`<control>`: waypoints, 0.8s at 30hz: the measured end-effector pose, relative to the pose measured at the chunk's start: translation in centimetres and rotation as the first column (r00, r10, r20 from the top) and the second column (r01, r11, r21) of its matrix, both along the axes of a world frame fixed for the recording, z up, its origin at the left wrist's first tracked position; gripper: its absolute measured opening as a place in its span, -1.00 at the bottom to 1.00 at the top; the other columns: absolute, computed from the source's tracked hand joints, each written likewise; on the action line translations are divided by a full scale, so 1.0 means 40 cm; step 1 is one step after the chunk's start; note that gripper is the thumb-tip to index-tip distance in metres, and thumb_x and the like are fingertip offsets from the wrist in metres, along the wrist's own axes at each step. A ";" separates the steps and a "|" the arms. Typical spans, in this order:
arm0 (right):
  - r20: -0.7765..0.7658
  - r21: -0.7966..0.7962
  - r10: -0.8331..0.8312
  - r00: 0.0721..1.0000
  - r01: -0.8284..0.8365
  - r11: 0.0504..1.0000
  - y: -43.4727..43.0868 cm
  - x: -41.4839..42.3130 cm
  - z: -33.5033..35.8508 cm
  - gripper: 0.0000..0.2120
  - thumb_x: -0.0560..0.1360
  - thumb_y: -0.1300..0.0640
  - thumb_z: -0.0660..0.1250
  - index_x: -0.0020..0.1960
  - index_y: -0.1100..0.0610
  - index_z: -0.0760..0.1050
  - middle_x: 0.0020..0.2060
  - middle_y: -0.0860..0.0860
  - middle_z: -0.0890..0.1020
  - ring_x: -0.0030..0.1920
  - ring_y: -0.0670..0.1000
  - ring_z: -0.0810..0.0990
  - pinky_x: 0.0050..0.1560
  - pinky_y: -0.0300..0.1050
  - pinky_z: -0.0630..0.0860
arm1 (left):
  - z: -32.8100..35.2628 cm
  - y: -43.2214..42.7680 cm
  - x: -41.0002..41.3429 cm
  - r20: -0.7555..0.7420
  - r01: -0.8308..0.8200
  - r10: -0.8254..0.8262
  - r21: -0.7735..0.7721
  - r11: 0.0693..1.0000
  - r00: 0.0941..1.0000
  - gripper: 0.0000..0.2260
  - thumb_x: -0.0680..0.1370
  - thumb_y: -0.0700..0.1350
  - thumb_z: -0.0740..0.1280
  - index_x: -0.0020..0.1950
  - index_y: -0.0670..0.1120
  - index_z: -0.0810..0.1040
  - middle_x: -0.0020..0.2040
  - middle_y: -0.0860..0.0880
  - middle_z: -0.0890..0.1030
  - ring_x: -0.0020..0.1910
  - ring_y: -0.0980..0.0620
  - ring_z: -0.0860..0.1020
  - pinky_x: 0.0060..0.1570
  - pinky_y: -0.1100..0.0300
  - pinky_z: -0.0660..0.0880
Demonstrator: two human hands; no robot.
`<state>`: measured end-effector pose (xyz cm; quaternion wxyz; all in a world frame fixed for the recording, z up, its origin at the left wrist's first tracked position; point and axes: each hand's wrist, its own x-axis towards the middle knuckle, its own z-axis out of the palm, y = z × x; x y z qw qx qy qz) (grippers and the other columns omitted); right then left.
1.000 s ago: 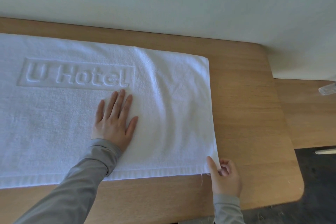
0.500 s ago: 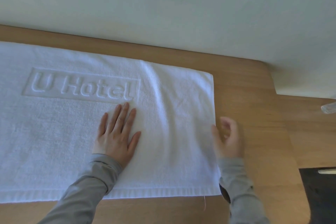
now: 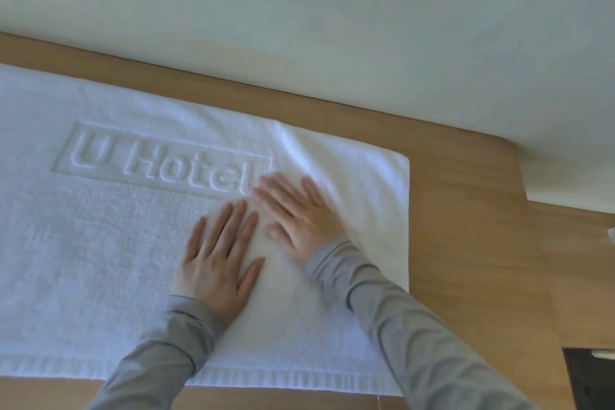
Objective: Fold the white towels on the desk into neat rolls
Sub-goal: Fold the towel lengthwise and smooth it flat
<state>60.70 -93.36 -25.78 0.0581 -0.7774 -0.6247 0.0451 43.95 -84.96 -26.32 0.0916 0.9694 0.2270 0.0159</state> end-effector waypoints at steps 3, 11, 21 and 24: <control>-0.017 -0.049 -0.137 0.990 0.136 0.989 -0.028 0.118 -0.002 -0.48 0.57 -0.06 -0.05 0.49 0.08 0.16 0.49 0.00 0.19 0.50 -0.01 0.08 0.47 0.13 0.02 | 0.002 -0.002 0.000 0.007 -0.011 0.012 -0.014 1.000 1.000 -0.45 0.59 0.15 -0.08 0.49 -0.10 0.25 0.49 -0.09 0.26 0.47 -0.06 0.23 0.43 -0.09 0.11; -0.043 -0.150 -0.563 0.825 0.552 0.820 -0.125 0.359 -0.001 -0.47 0.62 -0.07 -0.10 0.53 0.09 -0.05 0.53 -0.01 0.00 0.52 -0.07 -0.13 0.50 0.00 -0.21 | 0.002 -0.003 0.001 -0.001 -0.023 0.023 -0.018 1.000 1.000 -0.45 0.59 0.16 -0.09 0.50 -0.08 0.23 0.51 -0.07 0.23 0.48 -0.04 0.21 0.45 -0.06 0.07; -0.012 0.027 -0.414 0.910 0.414 0.910 -0.009 -0.023 0.042 -0.42 0.57 -0.05 -0.06 0.49 0.24 0.08 0.50 0.15 0.12 0.51 0.15 0.01 0.45 0.18 -0.11 | -0.007 -0.003 0.002 0.013 -0.018 0.018 0.019 1.000 1.000 -0.45 0.57 0.13 -0.01 0.49 -0.10 0.25 0.50 -0.09 0.23 0.48 -0.06 0.21 0.43 -0.10 0.12; -0.065 -0.075 -0.369 0.927 0.364 0.928 -0.046 -0.141 0.019 -0.41 0.55 -0.07 -0.07 0.50 0.19 0.08 0.51 0.08 0.11 0.52 0.06 -0.02 0.48 0.17 -0.08 | -0.006 -0.002 0.001 0.021 -0.011 0.010 0.029 1.000 1.000 -0.46 0.57 0.13 -0.01 0.48 -0.11 0.26 0.49 -0.10 0.25 0.47 -0.08 0.23 0.42 -0.11 0.14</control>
